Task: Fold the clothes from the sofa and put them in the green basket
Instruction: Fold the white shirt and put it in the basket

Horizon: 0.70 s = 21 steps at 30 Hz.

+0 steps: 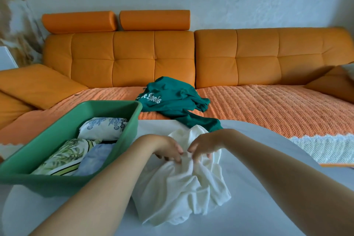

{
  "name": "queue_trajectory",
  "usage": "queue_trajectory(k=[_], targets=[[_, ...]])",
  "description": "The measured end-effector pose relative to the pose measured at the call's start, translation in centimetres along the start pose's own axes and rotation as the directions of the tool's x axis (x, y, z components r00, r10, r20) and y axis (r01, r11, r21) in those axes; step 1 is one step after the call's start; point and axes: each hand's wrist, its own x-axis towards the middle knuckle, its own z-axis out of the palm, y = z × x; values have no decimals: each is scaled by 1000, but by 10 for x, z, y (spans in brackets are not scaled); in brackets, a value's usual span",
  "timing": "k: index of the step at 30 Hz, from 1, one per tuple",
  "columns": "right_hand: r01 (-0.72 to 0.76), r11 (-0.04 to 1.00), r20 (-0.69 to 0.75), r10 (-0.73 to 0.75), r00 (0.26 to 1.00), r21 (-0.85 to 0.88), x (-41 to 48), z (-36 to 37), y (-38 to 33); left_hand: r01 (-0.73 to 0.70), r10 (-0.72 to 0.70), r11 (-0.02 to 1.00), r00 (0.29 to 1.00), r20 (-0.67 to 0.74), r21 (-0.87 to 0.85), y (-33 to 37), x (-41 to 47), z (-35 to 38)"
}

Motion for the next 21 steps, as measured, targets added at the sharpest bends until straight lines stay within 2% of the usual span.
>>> queue_trajectory(k=[1,2,3,5,7,9,14,18,21], targets=[[14,1000,-42,-14,999,-10,-3,-8,-7,-23,20,999,997,-69,-36,1,-5,-7],[29,999,-146,-35,989,-41,-7,-16,-16,-52,38,995,987,-158,-89,2,-10,-16],[36,995,-277,-62,959,-98,-9,-25,-26,-88,49,986,965,-259,-140,0,-16,-25],[45,997,-494,-72,866,-65,-7,-42,-48,-151,59,975,886,-459,-165,-8,-31,-47],[128,991,-585,-118,803,-25,0,-57,-76,-153,35,978,789,-613,-142,-26,-43,-68],[198,980,-618,-170,768,-24,12,-72,-107,-100,-27,985,710,-704,-138,-54,-53,-87],[322,947,-561,-274,781,-14,64,-93,-192,181,-308,951,646,-699,-251,-147,-69,-110],[291,952,-481,-298,824,-92,112,-99,-244,345,-530,846,630,-568,-407,-208,-65,-112],[188,965,-375,-244,894,-181,153,-100,-261,408,-606,785,665,-437,-467,-240,-54,-113]])
